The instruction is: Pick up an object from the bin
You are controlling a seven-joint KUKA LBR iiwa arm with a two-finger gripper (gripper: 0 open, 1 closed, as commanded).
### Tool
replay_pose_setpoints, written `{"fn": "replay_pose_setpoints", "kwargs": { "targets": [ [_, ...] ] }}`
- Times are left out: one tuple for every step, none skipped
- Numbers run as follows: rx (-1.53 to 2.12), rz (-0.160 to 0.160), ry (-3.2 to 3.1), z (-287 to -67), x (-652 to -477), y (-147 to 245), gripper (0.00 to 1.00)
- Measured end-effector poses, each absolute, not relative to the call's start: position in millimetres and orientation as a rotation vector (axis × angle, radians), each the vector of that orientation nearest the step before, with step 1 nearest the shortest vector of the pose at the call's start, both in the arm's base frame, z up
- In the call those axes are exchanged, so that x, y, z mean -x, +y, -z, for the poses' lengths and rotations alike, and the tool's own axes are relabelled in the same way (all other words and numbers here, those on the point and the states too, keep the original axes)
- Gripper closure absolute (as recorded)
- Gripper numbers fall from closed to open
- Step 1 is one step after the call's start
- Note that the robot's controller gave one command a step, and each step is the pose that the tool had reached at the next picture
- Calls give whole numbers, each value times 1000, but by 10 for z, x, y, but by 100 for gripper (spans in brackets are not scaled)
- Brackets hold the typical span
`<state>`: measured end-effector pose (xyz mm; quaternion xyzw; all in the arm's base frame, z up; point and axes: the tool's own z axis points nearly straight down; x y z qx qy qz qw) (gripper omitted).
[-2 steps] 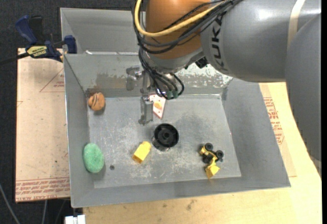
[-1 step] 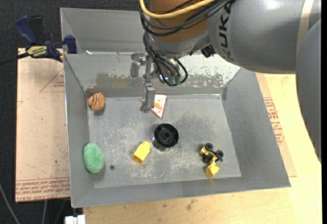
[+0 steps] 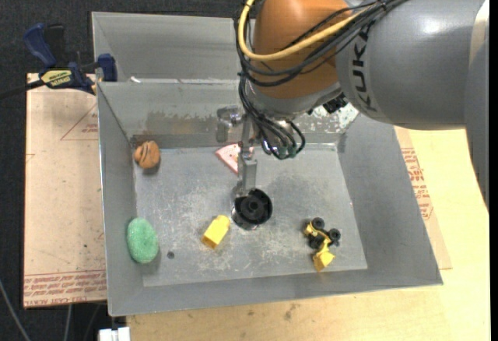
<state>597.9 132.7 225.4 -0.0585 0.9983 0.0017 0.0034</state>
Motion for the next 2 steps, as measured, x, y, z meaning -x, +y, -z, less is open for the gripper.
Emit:
{"fn": "replay_pose_setpoints", "kwargs": {
  "targets": [
    [199,-2,3136,-2079,-6000,732,0],
    [255,1,3124,-1561,-5812,647,0]
  ]
}}
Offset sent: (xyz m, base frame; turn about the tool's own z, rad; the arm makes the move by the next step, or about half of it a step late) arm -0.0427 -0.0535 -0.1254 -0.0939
